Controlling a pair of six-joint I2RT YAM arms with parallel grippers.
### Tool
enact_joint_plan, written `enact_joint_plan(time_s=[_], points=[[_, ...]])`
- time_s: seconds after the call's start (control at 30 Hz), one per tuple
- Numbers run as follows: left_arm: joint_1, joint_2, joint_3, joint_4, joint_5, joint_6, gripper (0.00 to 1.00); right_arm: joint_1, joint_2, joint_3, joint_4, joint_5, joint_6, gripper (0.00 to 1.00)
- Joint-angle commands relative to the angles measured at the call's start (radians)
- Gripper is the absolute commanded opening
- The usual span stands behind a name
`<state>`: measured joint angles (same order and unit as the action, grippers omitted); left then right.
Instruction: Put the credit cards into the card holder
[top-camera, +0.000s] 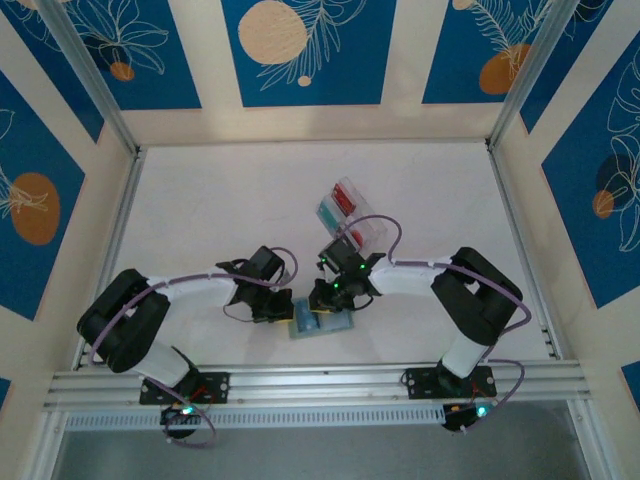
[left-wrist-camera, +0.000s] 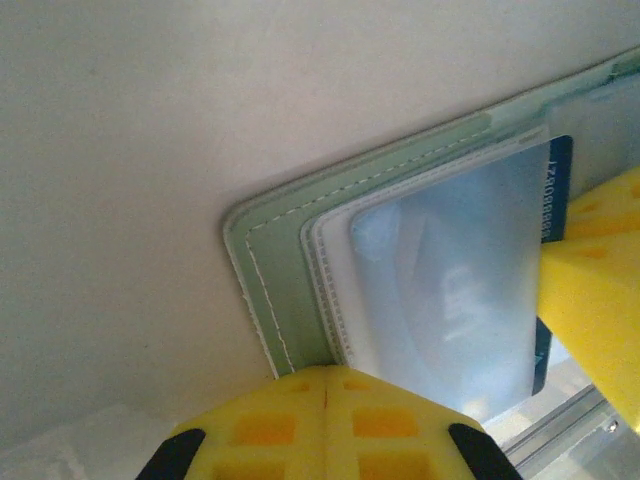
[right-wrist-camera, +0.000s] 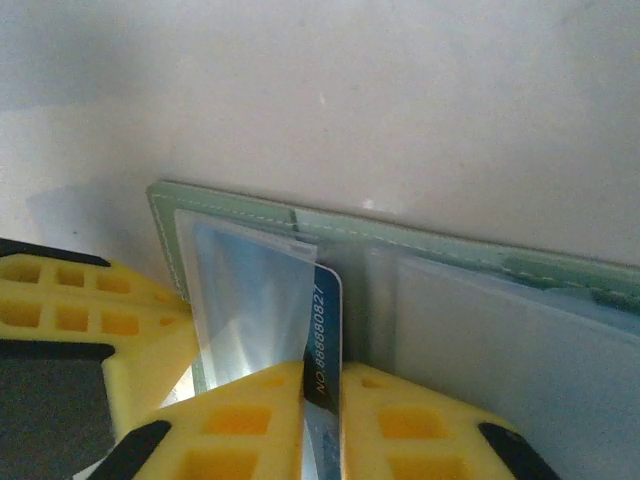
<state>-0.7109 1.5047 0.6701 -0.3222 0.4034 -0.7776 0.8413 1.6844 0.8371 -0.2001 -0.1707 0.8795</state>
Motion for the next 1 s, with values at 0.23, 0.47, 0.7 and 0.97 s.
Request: enact_joint_plan(time_s=[0.23,0.47,0.7,0.97], points=[[0.003,0.032,-0.02,0.026,-0.014,0.006,0.0,0.008,-0.055,0.074,-0.222,0.062,-0.038,0.43],[0.003,0.046,-0.019,0.039,-0.01,0.011,0.0,0.006,-0.116,0.163,-0.454,0.202,-0.115,0.47],[0.003,0.048,-0.015,0.042,-0.007,0.012,0.0,-0.025,-0.048,0.232,-0.514,0.281,-0.224,0.28],[0.003,0.048,-0.016,0.046,-0.005,0.011,0.0,-0.032,0.076,0.289,-0.518,0.312,-0.287,0.3]])
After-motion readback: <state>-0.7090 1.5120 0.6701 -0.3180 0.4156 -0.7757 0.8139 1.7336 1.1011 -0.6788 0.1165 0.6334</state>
